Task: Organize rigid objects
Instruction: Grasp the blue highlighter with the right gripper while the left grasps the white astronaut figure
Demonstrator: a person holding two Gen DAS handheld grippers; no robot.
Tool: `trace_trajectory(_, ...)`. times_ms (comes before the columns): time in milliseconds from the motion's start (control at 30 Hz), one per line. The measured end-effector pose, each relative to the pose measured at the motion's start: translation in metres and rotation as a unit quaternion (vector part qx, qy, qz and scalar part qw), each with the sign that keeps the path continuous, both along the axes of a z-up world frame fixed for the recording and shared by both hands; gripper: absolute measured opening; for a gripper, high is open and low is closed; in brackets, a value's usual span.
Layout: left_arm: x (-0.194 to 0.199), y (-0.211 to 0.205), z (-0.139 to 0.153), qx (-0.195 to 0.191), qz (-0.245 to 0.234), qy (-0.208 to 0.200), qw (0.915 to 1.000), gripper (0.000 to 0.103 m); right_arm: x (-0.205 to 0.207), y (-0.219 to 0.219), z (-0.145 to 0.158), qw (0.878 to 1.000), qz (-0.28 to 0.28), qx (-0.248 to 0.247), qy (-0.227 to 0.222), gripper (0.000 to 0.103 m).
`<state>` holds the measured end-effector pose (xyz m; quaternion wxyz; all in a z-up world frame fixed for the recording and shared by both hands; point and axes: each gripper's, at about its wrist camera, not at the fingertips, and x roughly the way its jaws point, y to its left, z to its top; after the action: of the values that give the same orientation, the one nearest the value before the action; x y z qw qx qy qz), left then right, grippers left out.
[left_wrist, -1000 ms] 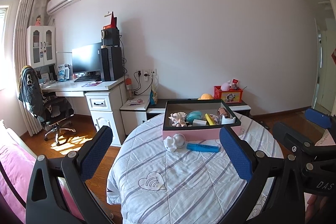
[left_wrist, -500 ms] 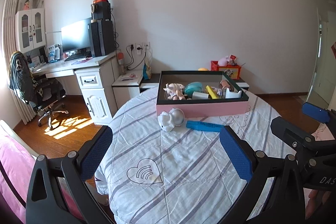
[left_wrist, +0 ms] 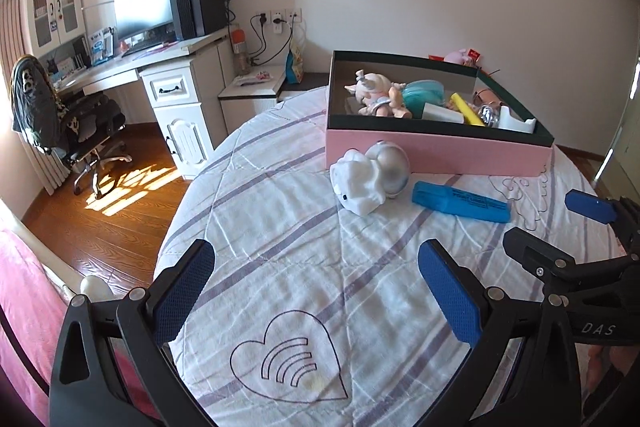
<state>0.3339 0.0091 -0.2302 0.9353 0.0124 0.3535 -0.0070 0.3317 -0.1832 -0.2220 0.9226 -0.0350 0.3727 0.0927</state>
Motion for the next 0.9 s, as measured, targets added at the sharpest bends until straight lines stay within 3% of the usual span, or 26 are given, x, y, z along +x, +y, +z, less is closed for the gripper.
trace_trajectory(233,0.027,0.003,-0.012,0.003,-0.001,0.016,0.9999,0.103,0.056,0.021,-0.023,0.998,0.051,-0.022,0.037,0.102)
trace_trajectory(267,0.03,0.003,-0.012,0.003,-0.004,0.018,0.9998,0.103,0.061,0.025,-0.027,0.997,0.059,-0.029,0.044,0.098)
trace_trajectory(333,0.036,0.002,-0.013,0.0,-0.011,0.022,0.9997,0.103,0.071,0.029,-0.034,0.995,0.073,-0.035,0.062,0.081)
trace_trajectory(400,0.044,-0.001,-0.015,-0.002,-0.021,0.029,0.9994,0.103,0.075,0.028,-0.04,0.993,0.091,-0.02,0.073,0.057)
trace_trajectory(433,0.048,-0.004,-0.016,-0.001,-0.026,0.034,0.9991,0.103,0.074,0.026,-0.039,0.993,0.098,-0.015,0.069,0.055)
trace_trajectory(500,0.056,-0.01,-0.016,-0.002,-0.035,0.037,0.9987,0.103,0.069,0.023,-0.037,0.991,0.113,-0.014,0.064,0.032)
trace_trajectory(533,0.061,-0.015,-0.016,-0.002,-0.039,0.039,0.9985,0.103,0.066,0.02,-0.036,0.991,0.115,-0.011,0.061,0.028)
trace_trajectory(900,0.114,-0.054,-0.033,0.042,-0.039,0.091,0.9942,0.103,0.047,-0.048,-0.035,0.996,0.035,0.055,0.055,0.027)
